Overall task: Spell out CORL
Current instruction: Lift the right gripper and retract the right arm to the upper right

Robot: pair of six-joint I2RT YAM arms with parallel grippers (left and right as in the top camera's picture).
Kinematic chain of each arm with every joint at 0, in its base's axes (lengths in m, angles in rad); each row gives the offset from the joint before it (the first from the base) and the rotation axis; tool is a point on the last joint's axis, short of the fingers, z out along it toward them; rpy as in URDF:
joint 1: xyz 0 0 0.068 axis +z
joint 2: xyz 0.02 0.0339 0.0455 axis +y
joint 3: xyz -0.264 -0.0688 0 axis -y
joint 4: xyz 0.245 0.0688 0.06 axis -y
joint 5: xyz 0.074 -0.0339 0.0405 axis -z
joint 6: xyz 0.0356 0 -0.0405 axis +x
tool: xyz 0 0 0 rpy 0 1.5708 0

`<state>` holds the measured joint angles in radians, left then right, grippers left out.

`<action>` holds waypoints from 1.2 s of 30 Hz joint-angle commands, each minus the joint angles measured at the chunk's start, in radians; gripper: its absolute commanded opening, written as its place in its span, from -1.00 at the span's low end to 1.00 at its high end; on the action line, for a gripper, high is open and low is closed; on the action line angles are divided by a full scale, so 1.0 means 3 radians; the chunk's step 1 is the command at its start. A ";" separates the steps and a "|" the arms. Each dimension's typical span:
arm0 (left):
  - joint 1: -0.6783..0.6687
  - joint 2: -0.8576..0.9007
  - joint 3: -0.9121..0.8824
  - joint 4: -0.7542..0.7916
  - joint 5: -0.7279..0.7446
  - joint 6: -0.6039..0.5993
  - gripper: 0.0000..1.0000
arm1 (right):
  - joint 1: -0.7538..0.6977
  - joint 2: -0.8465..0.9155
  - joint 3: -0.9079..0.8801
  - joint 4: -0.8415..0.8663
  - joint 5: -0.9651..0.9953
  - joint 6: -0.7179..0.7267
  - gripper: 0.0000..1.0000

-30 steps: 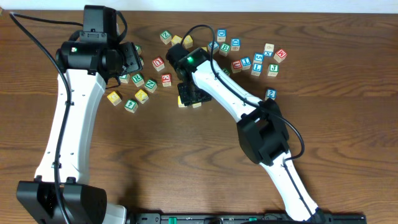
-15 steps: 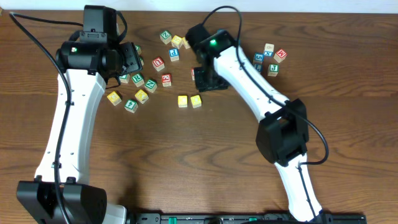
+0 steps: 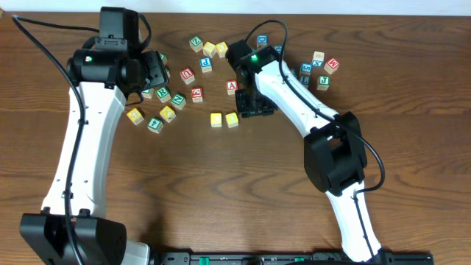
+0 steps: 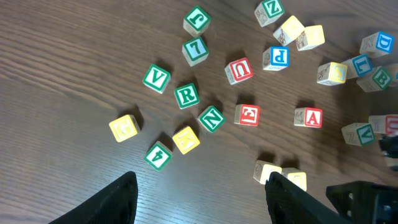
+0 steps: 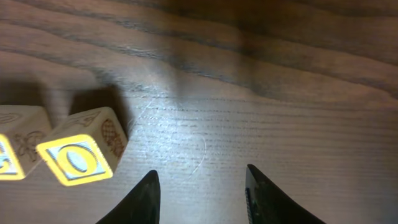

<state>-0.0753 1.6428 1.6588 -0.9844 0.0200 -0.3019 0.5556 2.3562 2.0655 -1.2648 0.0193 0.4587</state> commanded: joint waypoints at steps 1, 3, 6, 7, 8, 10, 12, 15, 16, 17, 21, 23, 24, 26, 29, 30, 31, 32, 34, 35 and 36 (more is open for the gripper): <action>-0.0085 0.0081 -0.0051 -0.0005 -0.0042 -0.0032 0.30 | 0.0015 -0.0048 -0.0108 0.0071 0.0004 -0.0034 -0.22; -0.0108 0.0121 -0.0051 -0.0005 -0.0042 -0.0032 0.30 | 0.0025 -0.0048 -0.0187 0.0137 -0.0014 -0.0032 -0.22; -0.0109 0.0177 -0.0051 -0.0005 -0.0042 -0.0032 0.30 | 0.0046 -0.0048 -0.0308 0.0217 -0.0022 -0.0008 -0.22; -0.0109 0.0189 -0.0051 -0.0005 -0.0042 -0.0032 0.30 | 0.0048 -0.0048 -0.0332 0.0238 -0.0027 -0.0008 -0.23; -0.0109 0.0197 -0.0051 -0.0005 -0.0042 -0.0032 0.30 | 0.0052 -0.0048 -0.0357 0.0263 -0.0041 -0.0008 -0.24; -0.0109 0.0205 -0.0051 -0.0001 -0.0041 -0.0032 0.30 | 0.0064 -0.0048 -0.0394 0.0320 -0.0080 -0.0009 -0.24; -0.0109 0.0205 -0.0051 0.0000 -0.0042 -0.0032 0.30 | 0.0074 -0.0048 -0.0404 0.0361 -0.0127 -0.0009 -0.25; -0.0109 0.0205 -0.0051 0.0001 -0.0041 -0.0032 0.30 | 0.0094 -0.0048 -0.0406 0.0418 -0.0188 -0.0010 -0.25; -0.0109 0.0205 -0.0051 0.0001 -0.0042 -0.0032 0.30 | 0.0106 -0.0048 -0.0404 0.0430 -0.0188 -0.0010 -0.25; -0.0109 0.0205 -0.0051 0.0001 -0.0042 -0.0032 0.30 | 0.0118 -0.0048 -0.0404 0.0440 -0.0187 -0.0010 -0.25; -0.0109 0.0205 -0.0051 0.0006 -0.0042 -0.0032 0.30 | 0.0177 -0.0048 -0.0406 0.0476 -0.0188 -0.0010 -0.24; -0.0109 0.0205 -0.0051 0.0006 -0.0042 -0.0032 0.30 | 0.0195 -0.0048 -0.0406 0.0491 -0.0188 -0.0009 -0.24; -0.0109 0.0205 -0.0051 0.0006 -0.0042 -0.0032 0.30 | 0.0205 -0.0048 -0.0404 0.0497 -0.0188 -0.0009 -0.24; -0.0109 0.0205 -0.0051 0.0006 -0.0042 -0.0032 0.30 | 0.0219 -0.0048 -0.0406 0.0507 -0.0188 -0.0008 -0.24; -0.0109 0.0205 -0.0051 0.0005 -0.0042 -0.0032 0.30 | 0.0238 -0.0048 -0.0404 0.0520 -0.0188 -0.0009 -0.23; -0.0109 0.0205 -0.0051 0.0006 -0.0041 -0.0032 0.30 | 0.0240 -0.0048 -0.0406 0.0524 -0.0188 -0.0009 -0.23; -0.0109 0.0205 -0.0051 0.0006 -0.0042 -0.0032 0.30 | 0.0242 -0.0048 -0.0406 0.0530 -0.0188 -0.0008 -0.23; -0.0109 0.0205 -0.0051 0.0006 -0.0042 -0.0032 0.30 | 0.0242 -0.0048 -0.0404 0.0539 -0.0187 -0.0009 -0.23; -0.0109 0.0205 -0.0051 0.0006 -0.0042 -0.0032 0.30 | 0.0242 -0.0048 -0.0404 0.0556 -0.0188 -0.0008 -0.23; -0.0109 0.0205 -0.0051 0.0005 -0.0042 -0.0032 0.30 | 0.0242 -0.0048 -0.0406 0.0566 -0.0187 -0.0009 -0.22; -0.0109 0.0205 -0.0051 0.0006 -0.0042 -0.0032 0.30 | 0.0242 -0.0048 -0.0404 0.0573 -0.0188 -0.0008 -0.22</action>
<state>-0.1104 1.7004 1.6573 -0.9840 0.0196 -0.3103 0.6216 2.3562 1.9472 -1.0996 -0.0326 0.4591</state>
